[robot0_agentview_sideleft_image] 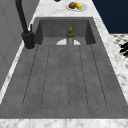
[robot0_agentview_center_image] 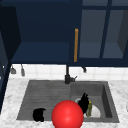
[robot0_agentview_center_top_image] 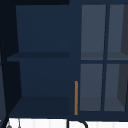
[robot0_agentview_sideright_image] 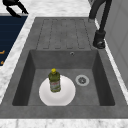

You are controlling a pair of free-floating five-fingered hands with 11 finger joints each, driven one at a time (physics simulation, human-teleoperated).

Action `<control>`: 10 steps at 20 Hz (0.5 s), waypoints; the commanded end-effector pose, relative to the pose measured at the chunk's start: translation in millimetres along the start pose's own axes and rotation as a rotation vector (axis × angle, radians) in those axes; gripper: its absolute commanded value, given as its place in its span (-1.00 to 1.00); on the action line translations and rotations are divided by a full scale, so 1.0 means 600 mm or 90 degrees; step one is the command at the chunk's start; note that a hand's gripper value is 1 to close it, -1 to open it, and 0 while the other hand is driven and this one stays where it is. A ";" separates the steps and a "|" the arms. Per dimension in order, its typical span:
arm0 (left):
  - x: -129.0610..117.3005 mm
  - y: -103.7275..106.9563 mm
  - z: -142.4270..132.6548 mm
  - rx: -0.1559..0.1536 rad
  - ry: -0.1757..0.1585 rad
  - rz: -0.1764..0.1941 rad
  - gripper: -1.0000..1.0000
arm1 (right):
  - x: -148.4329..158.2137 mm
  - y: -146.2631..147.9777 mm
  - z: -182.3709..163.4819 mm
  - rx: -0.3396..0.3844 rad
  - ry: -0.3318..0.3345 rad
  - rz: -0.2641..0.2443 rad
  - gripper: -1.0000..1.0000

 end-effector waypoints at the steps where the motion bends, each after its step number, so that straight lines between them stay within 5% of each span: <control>1: 0.000 0.000 0.000 0.000 0.000 0.000 0.00 | 0.017 -0.002 0.005 -0.045 0.021 -0.069 -1.00; 10: 0.000 0.000 0.000 0.000 0.000 0.000 0.00 | 0.045 -0.008 0.010 -0.113 0.063 -0.154 -1.00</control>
